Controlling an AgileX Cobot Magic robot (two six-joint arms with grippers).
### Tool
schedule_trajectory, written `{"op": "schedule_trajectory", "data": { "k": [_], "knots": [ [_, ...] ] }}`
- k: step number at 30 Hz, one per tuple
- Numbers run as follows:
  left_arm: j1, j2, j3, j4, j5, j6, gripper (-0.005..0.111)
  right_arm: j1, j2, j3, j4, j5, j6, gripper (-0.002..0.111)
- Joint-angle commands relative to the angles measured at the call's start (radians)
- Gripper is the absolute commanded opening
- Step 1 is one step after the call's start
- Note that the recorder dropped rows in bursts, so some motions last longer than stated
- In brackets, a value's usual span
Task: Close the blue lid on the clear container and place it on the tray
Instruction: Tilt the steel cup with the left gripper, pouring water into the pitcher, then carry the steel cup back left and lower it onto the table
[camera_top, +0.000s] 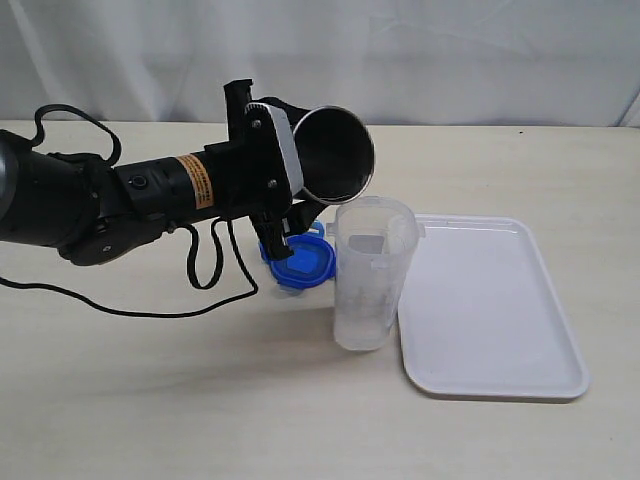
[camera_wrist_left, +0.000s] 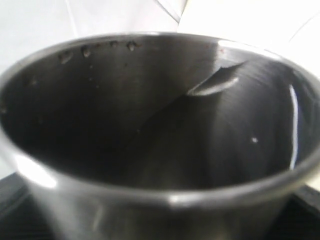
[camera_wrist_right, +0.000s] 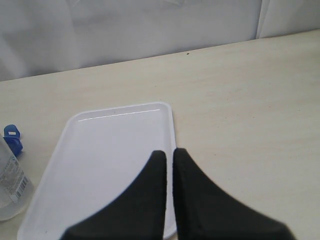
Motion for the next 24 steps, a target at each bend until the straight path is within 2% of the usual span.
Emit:
{"op": "schedule_trajectory", "data": {
  "k": [1,7,18,24],
  "knots": [
    [0.0,-0.019,-0.019,-0.023,-0.082,0.045,0.0,-0.001,-0.005,0.002,0.0,-0.004,0.001,0.005],
    [0.0,-0.019,-0.019,-0.025,-0.082,0.118,0.0,-0.001,-0.005,0.002,0.0,-0.004,0.001,0.005],
    [0.0,-0.019,-0.019,-0.025,-0.084,0.148,0.0,-0.001,-0.005,0.002,0.0,-0.004,0.001,0.005],
    [0.0,-0.019,-0.019,-0.027,-0.085,-0.094,0.0,-0.001,-0.005,0.002,0.0,-0.004,0.001,0.005]
  ]
}}
